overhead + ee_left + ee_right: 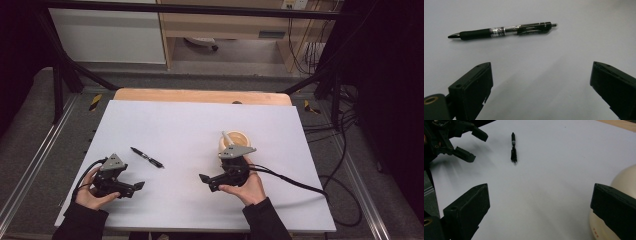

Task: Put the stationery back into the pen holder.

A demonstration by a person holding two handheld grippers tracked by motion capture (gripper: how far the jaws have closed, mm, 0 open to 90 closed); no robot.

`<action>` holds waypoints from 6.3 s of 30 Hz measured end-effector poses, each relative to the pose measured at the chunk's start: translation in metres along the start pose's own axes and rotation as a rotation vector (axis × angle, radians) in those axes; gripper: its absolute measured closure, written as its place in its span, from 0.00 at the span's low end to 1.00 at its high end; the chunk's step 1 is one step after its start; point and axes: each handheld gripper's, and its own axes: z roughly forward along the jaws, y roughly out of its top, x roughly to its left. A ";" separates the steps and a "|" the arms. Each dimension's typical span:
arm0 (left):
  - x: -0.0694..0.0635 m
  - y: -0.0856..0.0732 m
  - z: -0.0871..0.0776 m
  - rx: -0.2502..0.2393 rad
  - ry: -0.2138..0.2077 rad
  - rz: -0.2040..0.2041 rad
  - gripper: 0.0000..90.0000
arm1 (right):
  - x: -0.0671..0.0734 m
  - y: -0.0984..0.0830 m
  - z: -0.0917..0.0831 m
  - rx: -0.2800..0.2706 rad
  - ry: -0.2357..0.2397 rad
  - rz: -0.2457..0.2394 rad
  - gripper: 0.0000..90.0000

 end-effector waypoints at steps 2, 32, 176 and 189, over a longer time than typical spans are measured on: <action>0.000 0.000 0.000 0.002 -0.001 0.003 0.05 | 0.003 0.004 0.005 0.000 0.008 -0.010 0.03; 0.000 0.000 0.000 0.001 -0.007 0.009 0.05 | 0.018 0.060 0.113 0.107 0.039 -0.053 0.12; 0.000 0.001 0.001 0.007 -0.016 0.018 0.05 | 0.005 0.079 0.045 -0.062 0.087 -0.088 0.89; -0.001 0.002 0.002 0.005 -0.019 0.017 0.05 | -0.005 0.087 -0.005 -0.167 0.034 -0.073 0.89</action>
